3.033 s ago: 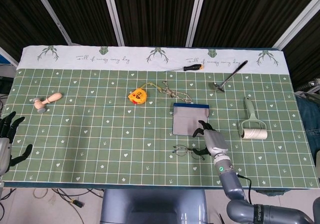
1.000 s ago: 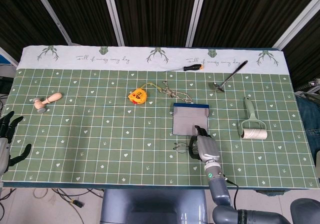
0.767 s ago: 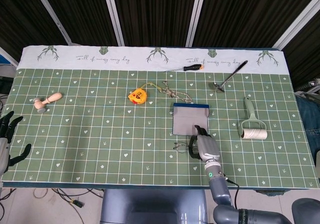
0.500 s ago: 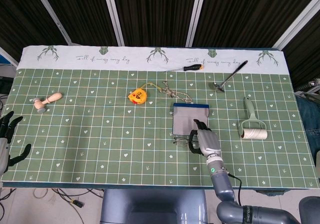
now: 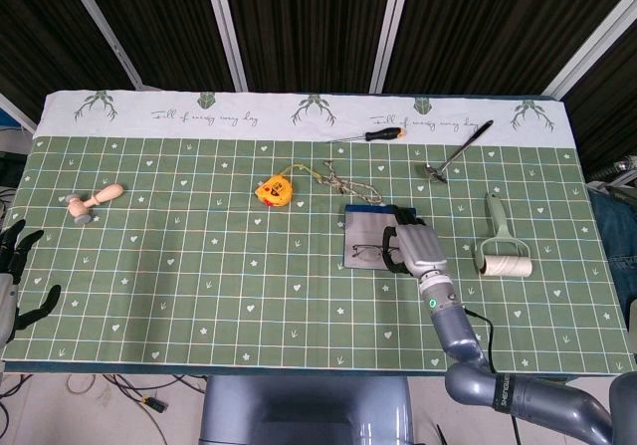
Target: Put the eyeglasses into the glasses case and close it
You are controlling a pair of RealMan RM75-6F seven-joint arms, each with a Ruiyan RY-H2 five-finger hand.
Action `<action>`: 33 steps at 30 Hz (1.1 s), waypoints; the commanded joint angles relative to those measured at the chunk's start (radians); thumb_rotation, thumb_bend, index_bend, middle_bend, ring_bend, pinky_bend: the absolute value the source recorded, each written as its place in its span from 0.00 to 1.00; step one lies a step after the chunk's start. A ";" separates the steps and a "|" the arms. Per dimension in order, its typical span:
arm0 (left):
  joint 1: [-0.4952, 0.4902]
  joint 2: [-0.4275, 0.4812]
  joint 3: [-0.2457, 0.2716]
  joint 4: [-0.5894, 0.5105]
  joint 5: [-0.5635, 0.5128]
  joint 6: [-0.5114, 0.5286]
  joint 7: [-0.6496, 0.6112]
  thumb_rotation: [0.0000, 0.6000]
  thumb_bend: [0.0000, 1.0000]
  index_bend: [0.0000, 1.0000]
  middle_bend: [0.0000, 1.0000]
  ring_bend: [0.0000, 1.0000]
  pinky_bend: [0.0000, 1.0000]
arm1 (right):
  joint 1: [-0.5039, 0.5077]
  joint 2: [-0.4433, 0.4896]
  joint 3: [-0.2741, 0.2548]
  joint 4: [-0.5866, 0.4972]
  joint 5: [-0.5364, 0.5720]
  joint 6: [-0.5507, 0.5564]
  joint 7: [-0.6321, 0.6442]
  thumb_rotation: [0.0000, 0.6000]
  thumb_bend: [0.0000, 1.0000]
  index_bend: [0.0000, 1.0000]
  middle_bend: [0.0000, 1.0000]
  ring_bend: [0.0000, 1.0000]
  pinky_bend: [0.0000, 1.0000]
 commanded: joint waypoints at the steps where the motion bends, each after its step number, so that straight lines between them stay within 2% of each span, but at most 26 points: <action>1: 0.000 -0.001 -0.001 0.000 -0.001 0.000 0.001 1.00 0.31 0.11 0.00 0.00 0.00 | 0.039 -0.007 0.018 0.115 -0.086 -0.049 0.082 1.00 0.54 0.65 0.09 0.08 0.21; 8: 0.000 -0.002 -0.005 0.000 -0.006 0.003 0.003 1.00 0.31 0.11 0.00 0.00 0.00 | 0.080 -0.024 0.019 0.271 -0.208 -0.074 0.202 1.00 0.52 0.66 0.09 0.07 0.21; 20: 0.001 -0.003 -0.006 -0.001 -0.007 0.006 0.008 1.00 0.31 0.11 0.00 0.00 0.00 | 0.107 -0.082 -0.004 0.409 -0.238 -0.147 0.337 1.00 0.51 0.66 0.09 0.07 0.21; 33: 0.000 -0.002 -0.006 -0.001 -0.009 0.001 0.005 1.00 0.31 0.11 0.00 0.00 0.00 | 0.128 -0.147 -0.019 0.493 -0.250 -0.164 0.365 1.00 0.51 0.66 0.09 0.07 0.21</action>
